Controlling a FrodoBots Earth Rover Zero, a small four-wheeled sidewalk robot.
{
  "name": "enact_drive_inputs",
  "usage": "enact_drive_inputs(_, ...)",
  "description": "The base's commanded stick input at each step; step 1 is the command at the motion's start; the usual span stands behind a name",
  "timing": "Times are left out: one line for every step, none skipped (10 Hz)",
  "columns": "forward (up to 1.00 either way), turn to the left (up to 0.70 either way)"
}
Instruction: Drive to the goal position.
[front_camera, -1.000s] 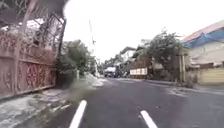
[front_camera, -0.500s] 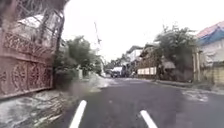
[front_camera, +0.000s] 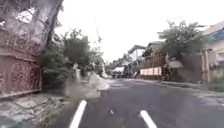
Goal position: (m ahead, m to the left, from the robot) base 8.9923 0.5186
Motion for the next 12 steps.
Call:
enact_drive_inputs(1.00, -0.34)
enact_drive_inputs(1.00, -0.19)
enact_drive_inputs(1.00, -0.01)
enact_drive_inputs(1.00, 0.00)
enact_drive_inputs(1.00, 0.00)
enact_drive_inputs(1.00, 0.08)
enact_drive_inputs(1.00, 0.06)
enact_drive_inputs(1.00, 0.02)
enact_drive_inputs(1.00, 0.00)
enact_drive_inputs(1.00, 0.00)
enact_drive_inputs(1.00, 0.00)
enact_drive_inputs(1.00, 0.00)
